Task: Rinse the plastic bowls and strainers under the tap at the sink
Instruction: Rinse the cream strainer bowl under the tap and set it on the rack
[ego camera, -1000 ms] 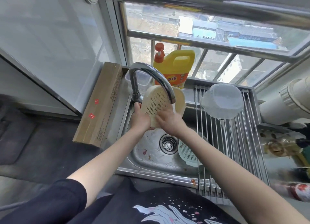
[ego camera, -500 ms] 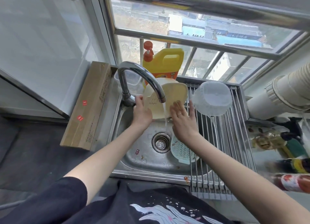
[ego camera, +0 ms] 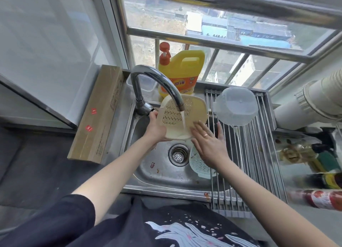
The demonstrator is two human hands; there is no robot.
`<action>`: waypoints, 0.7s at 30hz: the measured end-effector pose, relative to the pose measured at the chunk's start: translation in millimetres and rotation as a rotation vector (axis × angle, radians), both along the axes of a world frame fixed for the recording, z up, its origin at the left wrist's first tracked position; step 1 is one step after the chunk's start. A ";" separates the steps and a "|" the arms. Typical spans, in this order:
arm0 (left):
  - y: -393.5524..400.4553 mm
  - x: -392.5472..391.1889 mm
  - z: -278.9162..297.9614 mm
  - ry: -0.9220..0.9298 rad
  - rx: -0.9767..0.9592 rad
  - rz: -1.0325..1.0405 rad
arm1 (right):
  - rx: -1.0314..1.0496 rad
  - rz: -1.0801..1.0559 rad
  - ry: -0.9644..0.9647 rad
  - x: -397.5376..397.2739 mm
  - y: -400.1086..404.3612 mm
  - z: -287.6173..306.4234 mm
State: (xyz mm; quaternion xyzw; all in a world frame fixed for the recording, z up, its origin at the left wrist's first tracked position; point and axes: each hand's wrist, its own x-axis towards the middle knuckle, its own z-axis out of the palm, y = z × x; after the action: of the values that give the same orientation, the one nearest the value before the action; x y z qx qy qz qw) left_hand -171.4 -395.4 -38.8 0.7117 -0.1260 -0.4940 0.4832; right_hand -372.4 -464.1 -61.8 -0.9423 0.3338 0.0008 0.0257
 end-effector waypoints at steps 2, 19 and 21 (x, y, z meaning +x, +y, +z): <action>-2.4 1.5 -3.3 -0.012 0.032 0.012 | 0.081 -0.360 -0.386 6.1 18.1 -0.6; -5.9 -21.6 23.7 0.484 0.176 0.101 | 1.244 -1.093 -1.306 44.0 26.6 25.1; -5.6 -19.2 28.1 0.493 0.176 0.081 | 1.151 -0.953 -1.216 44.0 28.1 28.3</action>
State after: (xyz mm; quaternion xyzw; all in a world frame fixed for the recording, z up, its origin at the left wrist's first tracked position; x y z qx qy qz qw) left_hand -190.6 -400.9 -10.7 0.6136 0.0676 -0.6420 0.4547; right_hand -328.4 -436.0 -33.5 -0.3901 0.5595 -0.3348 0.6502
